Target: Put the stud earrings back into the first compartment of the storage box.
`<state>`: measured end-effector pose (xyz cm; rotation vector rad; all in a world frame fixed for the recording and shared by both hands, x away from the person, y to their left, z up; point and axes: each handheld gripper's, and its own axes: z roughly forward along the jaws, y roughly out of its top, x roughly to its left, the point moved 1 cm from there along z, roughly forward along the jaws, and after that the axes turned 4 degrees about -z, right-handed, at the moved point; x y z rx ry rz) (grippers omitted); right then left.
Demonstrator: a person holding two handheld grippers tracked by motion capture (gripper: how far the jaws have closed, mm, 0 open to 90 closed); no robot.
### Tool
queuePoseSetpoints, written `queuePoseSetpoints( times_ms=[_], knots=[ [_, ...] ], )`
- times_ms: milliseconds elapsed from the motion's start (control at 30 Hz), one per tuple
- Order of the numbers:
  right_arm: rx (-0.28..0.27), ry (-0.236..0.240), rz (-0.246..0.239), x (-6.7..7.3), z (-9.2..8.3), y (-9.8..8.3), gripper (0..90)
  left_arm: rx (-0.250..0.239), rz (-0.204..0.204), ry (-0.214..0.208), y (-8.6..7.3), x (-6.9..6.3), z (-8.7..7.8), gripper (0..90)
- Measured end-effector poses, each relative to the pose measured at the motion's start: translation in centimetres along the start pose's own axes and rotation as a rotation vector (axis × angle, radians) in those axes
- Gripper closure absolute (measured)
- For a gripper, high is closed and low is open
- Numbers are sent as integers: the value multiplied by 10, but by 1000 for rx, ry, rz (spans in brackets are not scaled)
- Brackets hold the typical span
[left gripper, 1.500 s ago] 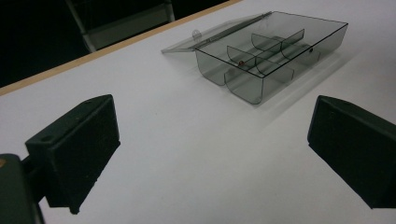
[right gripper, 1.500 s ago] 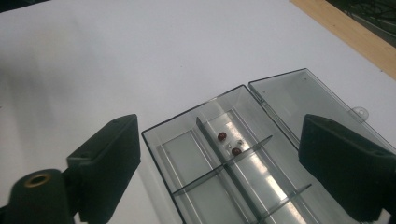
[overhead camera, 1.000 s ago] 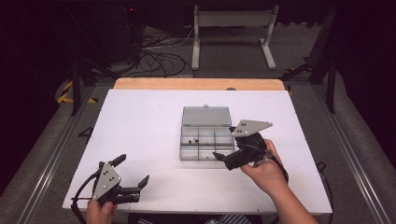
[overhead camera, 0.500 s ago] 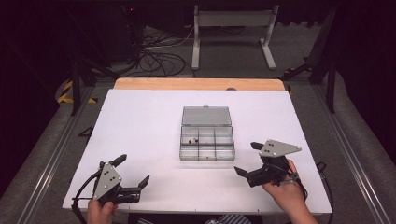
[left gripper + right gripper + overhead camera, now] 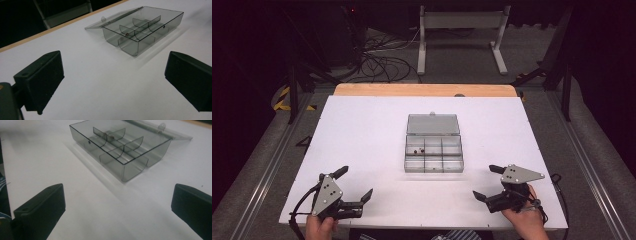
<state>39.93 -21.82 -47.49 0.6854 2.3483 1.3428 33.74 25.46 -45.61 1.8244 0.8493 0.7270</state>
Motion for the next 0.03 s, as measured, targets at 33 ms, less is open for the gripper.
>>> queuePoseSetpoints(
  times_ms=[33],
  knots=[
    [6, 10, 13, -1, 0, -1, 1, -3, 5, 1, 0, 0, 0, 28]
  ],
)
